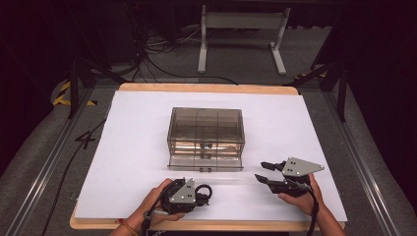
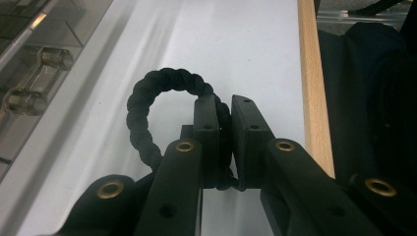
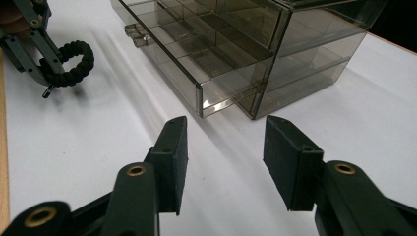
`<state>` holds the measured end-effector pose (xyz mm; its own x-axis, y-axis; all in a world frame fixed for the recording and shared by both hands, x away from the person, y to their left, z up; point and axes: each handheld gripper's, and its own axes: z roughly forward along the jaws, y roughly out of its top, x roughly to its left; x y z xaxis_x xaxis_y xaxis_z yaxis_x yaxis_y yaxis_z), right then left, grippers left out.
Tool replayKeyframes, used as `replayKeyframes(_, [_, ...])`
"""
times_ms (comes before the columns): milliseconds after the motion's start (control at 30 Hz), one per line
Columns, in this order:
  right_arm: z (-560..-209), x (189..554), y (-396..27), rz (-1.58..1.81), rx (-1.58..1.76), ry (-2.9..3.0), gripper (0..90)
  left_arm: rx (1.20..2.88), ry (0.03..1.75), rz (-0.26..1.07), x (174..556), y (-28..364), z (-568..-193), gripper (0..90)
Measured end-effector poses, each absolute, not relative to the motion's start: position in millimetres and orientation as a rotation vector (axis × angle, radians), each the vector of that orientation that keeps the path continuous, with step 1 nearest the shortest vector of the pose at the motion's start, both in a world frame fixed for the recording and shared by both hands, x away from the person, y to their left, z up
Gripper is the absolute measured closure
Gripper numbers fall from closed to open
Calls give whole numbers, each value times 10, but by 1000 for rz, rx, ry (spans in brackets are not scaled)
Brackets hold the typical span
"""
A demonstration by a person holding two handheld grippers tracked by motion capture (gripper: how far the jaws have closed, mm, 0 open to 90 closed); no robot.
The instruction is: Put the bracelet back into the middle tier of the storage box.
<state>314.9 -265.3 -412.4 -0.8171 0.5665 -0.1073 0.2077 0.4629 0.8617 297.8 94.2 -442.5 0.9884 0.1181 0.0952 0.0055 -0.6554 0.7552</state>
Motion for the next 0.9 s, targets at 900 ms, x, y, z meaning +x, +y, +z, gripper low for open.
replayKeyframes(900, [-4081, 3146, -2666, 1324, 659, 2301, 584, 2204, 89, 217, 2950, 1019, -4202, 821])
